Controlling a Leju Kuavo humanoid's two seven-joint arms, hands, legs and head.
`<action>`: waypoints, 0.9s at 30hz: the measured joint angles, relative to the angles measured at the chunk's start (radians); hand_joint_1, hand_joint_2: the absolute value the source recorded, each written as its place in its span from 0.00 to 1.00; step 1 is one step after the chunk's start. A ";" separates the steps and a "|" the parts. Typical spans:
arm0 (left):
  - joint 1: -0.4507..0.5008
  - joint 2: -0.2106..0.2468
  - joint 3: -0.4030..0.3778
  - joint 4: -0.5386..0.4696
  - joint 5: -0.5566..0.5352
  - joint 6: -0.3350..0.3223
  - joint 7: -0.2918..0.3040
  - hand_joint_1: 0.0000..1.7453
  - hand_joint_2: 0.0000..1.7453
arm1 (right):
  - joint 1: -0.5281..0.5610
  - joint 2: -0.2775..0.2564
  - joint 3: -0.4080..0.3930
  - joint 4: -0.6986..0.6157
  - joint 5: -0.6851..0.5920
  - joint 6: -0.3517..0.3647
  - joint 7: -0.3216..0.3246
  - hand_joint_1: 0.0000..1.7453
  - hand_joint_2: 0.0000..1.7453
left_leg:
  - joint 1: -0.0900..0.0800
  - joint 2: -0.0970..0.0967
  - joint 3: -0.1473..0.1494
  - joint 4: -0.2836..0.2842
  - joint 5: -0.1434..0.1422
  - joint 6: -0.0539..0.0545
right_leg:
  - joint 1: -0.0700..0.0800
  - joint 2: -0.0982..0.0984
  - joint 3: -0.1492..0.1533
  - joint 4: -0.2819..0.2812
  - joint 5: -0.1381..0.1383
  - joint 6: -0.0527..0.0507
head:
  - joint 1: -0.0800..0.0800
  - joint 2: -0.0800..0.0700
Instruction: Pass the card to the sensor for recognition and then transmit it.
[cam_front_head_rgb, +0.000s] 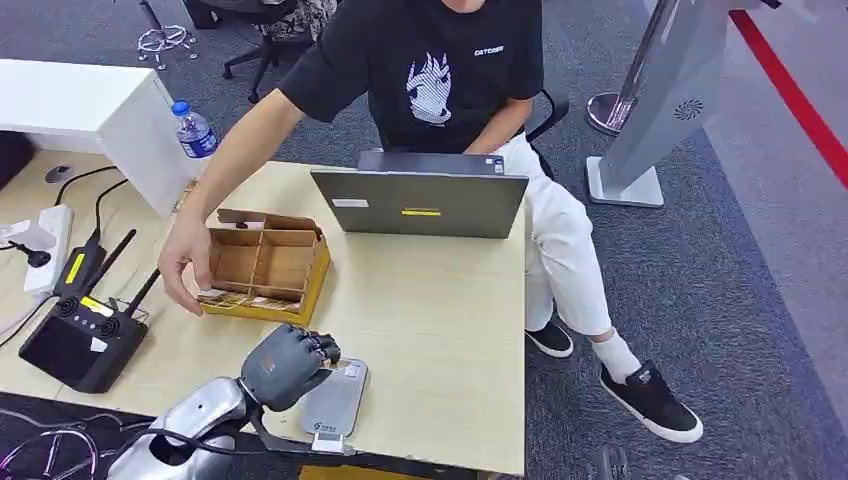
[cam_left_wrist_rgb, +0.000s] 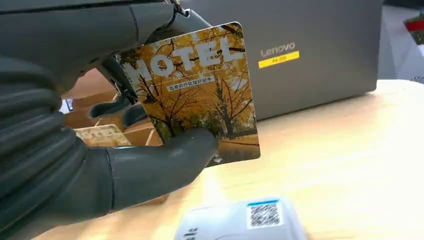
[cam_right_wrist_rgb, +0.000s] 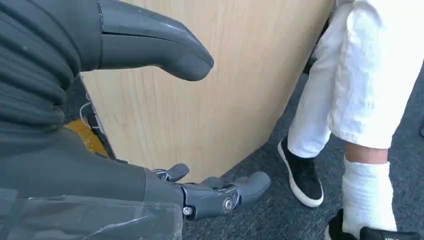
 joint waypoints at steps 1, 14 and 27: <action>-0.002 0.006 -0.001 0.003 0.005 -0.003 0.000 1.00 1.00 | 0.000 0.000 0.002 0.000 0.000 0.000 0.000 0.00 1.00 | 0.000 0.000 0.000 0.000 0.000 0.000 | 0.000 0.000 0.000 0.000 0.000 0.000 | 0.000 0.000; -0.004 0.068 -0.022 0.015 0.051 -0.051 0.000 1.00 1.00 | -0.003 0.000 0.018 0.002 0.003 -0.001 0.002 0.00 1.00 | 0.000 0.000 0.000 0.000 0.000 0.000 | 0.000 0.000 0.000 0.000 0.000 0.000 | 0.000 0.000; -0.005 0.097 -0.029 0.016 0.083 -0.074 0.001 1.00 1.00 | -0.005 0.000 0.019 0.003 0.002 -0.003 0.003 0.00 1.00 | 0.000 0.000 0.000 0.000 0.000 0.000 | 0.000 0.000 0.000 0.000 0.000 0.000 | 0.000 0.000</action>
